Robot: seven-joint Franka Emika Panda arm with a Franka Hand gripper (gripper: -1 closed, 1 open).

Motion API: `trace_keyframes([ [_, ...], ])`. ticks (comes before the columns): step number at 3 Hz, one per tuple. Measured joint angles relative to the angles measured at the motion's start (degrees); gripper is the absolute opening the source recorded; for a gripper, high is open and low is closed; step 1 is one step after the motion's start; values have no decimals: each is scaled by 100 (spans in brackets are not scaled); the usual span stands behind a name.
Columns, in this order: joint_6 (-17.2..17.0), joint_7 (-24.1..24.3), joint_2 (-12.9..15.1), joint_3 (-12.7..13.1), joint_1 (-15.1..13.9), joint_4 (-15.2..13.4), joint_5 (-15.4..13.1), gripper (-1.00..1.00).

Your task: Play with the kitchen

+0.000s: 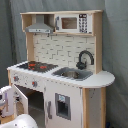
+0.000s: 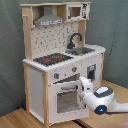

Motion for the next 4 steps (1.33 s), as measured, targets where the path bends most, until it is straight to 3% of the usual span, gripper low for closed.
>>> trace_keyframes([
  [2,-870,-414,0,34,5,496,484,-100],
  [3,-1149,-712,79,40,-52,679,690,-100],
  [4,-1149,-712,79,40,-52,679,690,100],
])
